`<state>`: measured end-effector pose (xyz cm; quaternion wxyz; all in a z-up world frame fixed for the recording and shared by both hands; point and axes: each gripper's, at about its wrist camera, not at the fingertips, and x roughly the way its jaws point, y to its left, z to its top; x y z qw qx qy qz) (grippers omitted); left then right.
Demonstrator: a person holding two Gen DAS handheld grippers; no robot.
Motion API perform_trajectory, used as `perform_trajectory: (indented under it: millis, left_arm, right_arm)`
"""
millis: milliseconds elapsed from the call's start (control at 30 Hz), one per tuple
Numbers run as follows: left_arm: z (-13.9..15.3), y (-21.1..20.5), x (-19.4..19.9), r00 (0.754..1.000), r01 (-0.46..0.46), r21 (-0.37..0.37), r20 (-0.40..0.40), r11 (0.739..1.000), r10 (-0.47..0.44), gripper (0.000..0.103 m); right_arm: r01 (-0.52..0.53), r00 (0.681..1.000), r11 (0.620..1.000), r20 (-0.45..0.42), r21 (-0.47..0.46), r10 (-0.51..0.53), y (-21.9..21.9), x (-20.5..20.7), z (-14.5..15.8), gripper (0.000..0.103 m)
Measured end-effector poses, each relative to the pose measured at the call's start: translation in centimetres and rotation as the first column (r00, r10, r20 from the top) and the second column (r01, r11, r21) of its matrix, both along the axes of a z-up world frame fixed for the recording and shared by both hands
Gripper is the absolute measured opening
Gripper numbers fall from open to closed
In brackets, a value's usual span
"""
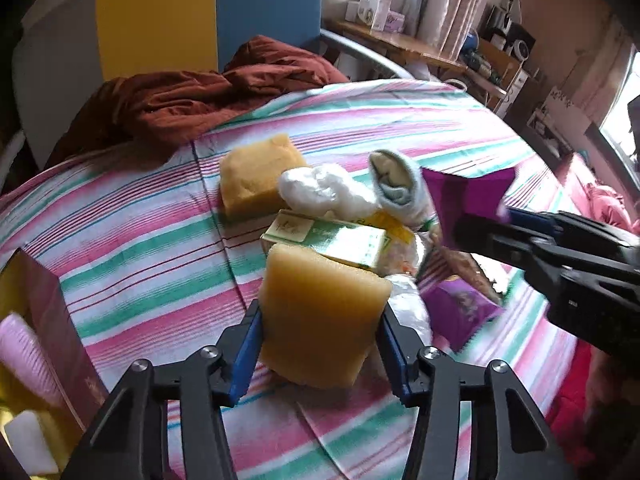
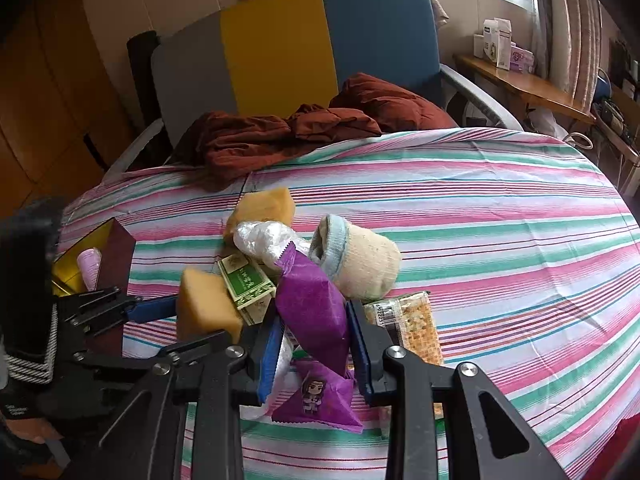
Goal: Organize objects
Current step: 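Grasp the yellow sponge with left gripper while right gripper lifts the purple packet toward the tray, then carry the yellow sponge over the tray with left gripper while right gripper carries the purple packet there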
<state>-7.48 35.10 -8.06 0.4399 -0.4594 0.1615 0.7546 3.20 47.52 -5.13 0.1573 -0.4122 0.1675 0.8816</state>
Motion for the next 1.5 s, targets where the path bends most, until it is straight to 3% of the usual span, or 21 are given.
perform_trajectory:
  millis: [200, 567, 767, 1100, 1367, 1500]
  left_arm:
    - [2.6, -3.5, 1.3, 0.999, -0.043, 0.073, 0.030, 0.996, 0.041, 0.055]
    - [8.3, -14.3, 1.6, 0.978, -0.184, 0.190, -0.064, 0.965, 0.199, 0.056]
    - [8.9, -21.6, -0.1, 0.937, -0.316, 0.202, -0.084, 0.927, 0.338, 0.056]
    - [6.9, -32.5, -3.5, 0.820, -0.550, 0.184, -0.067, 0.815, 0.568, 0.057]
    - [4.8, -35.9, -4.9, 0.775, -0.617, 0.163, -0.042, 0.770, 0.630, 0.057]
    - [3.8, -37.0, -5.3, 0.763, -0.636, 0.146, -0.023, 0.757, 0.646, 0.061]
  right_arm:
    - [-0.046, 0.998, 0.999, -0.049, -0.009, 0.045, -0.7, 0.1, 0.7, 0.031]
    - [-0.139, 0.986, 0.990, -0.095, 0.010, 0.139, -4.0, -0.2, 2.5, 0.031]
    - [-0.241, 0.962, 0.971, -0.129, 0.006, 0.240, -9.3, -1.7, 4.3, 0.031]
    - [-0.455, 0.885, 0.890, -0.123, -0.022, 0.449, -20.3, -7.9, 5.4, 0.031]
    - [-0.528, 0.847, 0.849, -0.096, -0.030, 0.523, -25.9, -10.6, 5.2, 0.031]
    - [-0.515, 0.855, 0.857, -0.075, -0.015, 0.513, -26.7, -12.1, 5.0, 0.032]
